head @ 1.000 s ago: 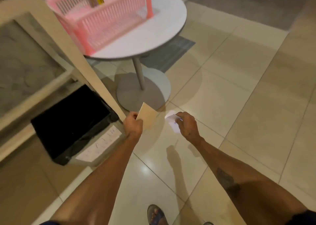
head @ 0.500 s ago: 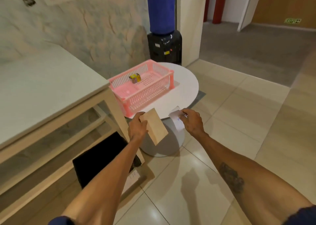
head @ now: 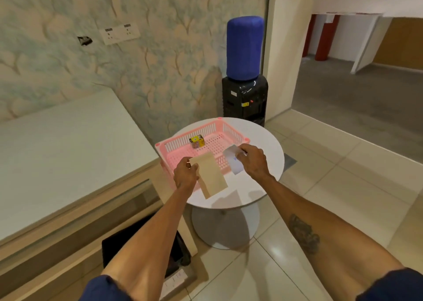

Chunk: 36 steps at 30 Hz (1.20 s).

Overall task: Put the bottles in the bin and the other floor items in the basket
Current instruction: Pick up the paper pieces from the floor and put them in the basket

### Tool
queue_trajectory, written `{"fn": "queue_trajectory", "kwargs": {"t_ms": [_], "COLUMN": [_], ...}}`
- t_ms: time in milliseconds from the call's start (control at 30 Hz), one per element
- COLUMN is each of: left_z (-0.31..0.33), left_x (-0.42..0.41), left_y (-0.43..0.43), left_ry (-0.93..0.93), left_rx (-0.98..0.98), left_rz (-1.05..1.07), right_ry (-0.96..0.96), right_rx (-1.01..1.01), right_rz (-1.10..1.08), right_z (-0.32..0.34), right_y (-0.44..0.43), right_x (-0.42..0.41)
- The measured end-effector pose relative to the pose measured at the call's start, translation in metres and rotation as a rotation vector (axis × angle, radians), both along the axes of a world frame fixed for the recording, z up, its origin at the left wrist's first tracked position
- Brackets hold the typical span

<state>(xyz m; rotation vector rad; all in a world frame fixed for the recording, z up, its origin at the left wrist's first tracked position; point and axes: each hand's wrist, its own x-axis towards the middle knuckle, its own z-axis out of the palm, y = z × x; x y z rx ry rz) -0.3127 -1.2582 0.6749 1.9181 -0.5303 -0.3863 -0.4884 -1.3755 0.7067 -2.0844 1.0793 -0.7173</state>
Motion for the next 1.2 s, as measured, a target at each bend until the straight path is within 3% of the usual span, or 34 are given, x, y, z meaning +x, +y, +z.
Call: {"fn": "queue_trajectory", "kwargs": {"t_ms": [267,833,1200], "left_z": [0.01,-0.029,-0.074], "left_x": [0.031,0.145,0.158], "left_y": [-0.089,-0.217,-0.245], "left_ry": [0.009,0.246,0.336], "left_rx": [0.065,0.058,0.267], "left_rz": [0.083,0.235,0.204], "right_ry": [0.033,0.133,0.214], "right_rx": [0.026,-0.025,0.067], "right_rz": [0.061,0.155,0.197], "right_z": [0.009,-0.005,-0.06], "right_y": [-0.095,-0.24,-0.282], "right_x": [0.043,0.186,0.233]}}
